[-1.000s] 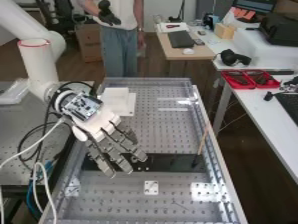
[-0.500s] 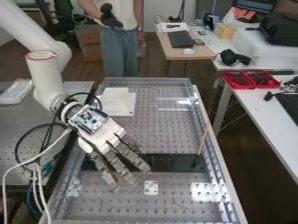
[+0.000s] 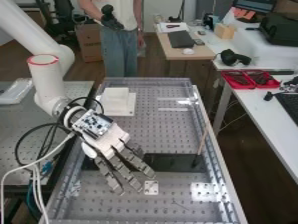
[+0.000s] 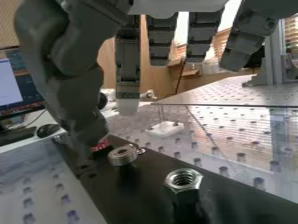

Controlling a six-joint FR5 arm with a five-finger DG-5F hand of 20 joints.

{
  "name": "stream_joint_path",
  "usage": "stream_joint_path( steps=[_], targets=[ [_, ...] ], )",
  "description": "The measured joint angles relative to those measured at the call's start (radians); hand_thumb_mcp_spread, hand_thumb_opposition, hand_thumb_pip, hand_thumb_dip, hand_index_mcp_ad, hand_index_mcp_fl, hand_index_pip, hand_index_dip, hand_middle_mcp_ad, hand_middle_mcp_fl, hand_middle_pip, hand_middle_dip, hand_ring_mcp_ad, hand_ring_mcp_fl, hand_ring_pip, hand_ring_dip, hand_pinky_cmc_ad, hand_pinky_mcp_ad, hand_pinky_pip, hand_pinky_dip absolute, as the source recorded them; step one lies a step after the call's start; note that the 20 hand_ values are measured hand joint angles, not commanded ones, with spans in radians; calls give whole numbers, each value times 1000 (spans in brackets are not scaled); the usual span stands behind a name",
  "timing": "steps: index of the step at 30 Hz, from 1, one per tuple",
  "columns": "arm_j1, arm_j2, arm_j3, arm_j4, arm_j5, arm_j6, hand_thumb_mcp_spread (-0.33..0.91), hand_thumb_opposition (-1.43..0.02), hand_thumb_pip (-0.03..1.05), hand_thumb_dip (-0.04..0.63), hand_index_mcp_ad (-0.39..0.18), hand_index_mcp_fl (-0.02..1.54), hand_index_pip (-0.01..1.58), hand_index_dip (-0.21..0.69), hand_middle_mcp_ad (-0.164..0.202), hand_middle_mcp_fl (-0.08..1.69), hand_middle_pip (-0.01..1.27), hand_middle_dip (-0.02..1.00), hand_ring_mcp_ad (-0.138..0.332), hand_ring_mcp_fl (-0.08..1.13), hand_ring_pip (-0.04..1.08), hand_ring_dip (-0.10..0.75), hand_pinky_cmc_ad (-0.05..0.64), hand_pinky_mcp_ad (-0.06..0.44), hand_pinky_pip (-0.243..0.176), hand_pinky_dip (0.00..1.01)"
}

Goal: Grab the bearing and place it in the white container

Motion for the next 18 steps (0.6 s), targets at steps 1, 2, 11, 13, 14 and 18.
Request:
stream_joint_path(
  steps=[1, 2, 11, 13, 14, 18],
  targets=[
    [-2, -2, 2, -2, -3, 0, 405, -846, 634, 302, -56, 10, 1419, 250, 45, 7, 126, 175, 162, 0, 98, 68, 347, 278, -75, 190],
    [-4, -4, 4, -4, -6, -1, 405, -846, 634, 302, -56, 3, 1417, 244, 45, 5, 126, 175, 162, 0, 98, 72, 347, 278, -75, 190],
    [-6, -14, 9, -12, -11, -15, 405, -843, 641, 298, -56, 2, 1398, 232, 45, 5, 126, 175, 159, 0, 93, 75, 344, 278, -75, 190],
    [-5, -16, 9, -11, -5, -14, 405, -846, 641, 298, -56, 2, 1398, 232, 45, 5, 126, 175, 162, 0, 93, 75, 344, 281, -75, 190],
    [-4, -17, 9, -10, -3, -14, 405, -846, 641, 298, -56, 2, 1398, 232, 45, 5, 126, 175, 159, 0, 93, 75, 347, 278, -75, 190],
    [-1, -21, 7, -4, 7, -15, 405, -846, 641, 298, -56, 2, 1398, 234, 45, 5, 122, 176, 159, 0, 94, 75, 347, 278, -75, 190]
  ],
)
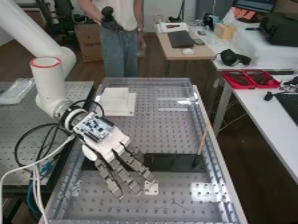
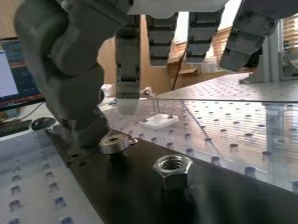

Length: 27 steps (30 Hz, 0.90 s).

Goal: Grab the bearing and place it in the white container

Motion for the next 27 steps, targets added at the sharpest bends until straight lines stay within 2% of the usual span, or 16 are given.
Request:
stream_joint_path(
  steps=[11, 27],
  targets=[
    [5, -10, -10, 29, 9, -19, 400, -843, 641, 298, -56, 2, 1452, 234, 45, 7, 126, 182, 159, 0, 94, 75, 347, 278, -75, 197],
    [1, -20, -6, 21, -5, -18, 396, -840, 641, 298, -56, 9, 1524, 236, 45, 9, 126, 182, 159, 0, 94, 72, 347, 278, -75, 222]
  ],
)
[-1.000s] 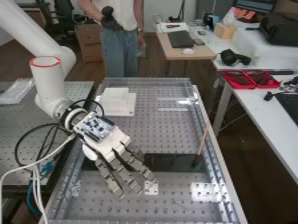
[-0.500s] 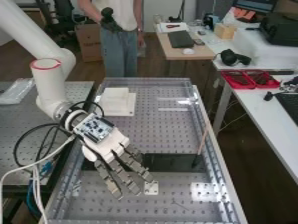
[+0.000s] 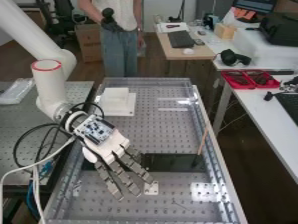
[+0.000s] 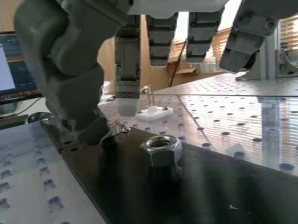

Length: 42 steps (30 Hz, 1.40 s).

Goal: Grab the bearing and place it in the white container

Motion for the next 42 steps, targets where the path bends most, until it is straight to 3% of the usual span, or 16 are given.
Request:
stream_joint_path(
  steps=[42],
  targets=[
    [-8, -12, 12, -24, -26, -10, 396, -841, 627, 298, -56, 56, 1543, 239, 45, 9, 126, 182, 161, 0, 94, 72, 347, 281, -75, 222]
  ],
)
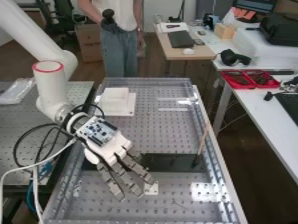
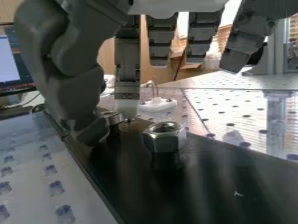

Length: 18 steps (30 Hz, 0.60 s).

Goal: Grab the bearing and place it in the white container

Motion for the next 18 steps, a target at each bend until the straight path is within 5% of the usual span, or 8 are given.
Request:
stream_joint_path(
  steps=[18],
  targets=[
    [-11, -4, 5, 5, -12, -11, 394, -836, 611, 298, -56, 122, 1539, 236, 45, 9, 126, 182, 155, 0, 94, 75, 344, 281, -75, 222]
  ],
)
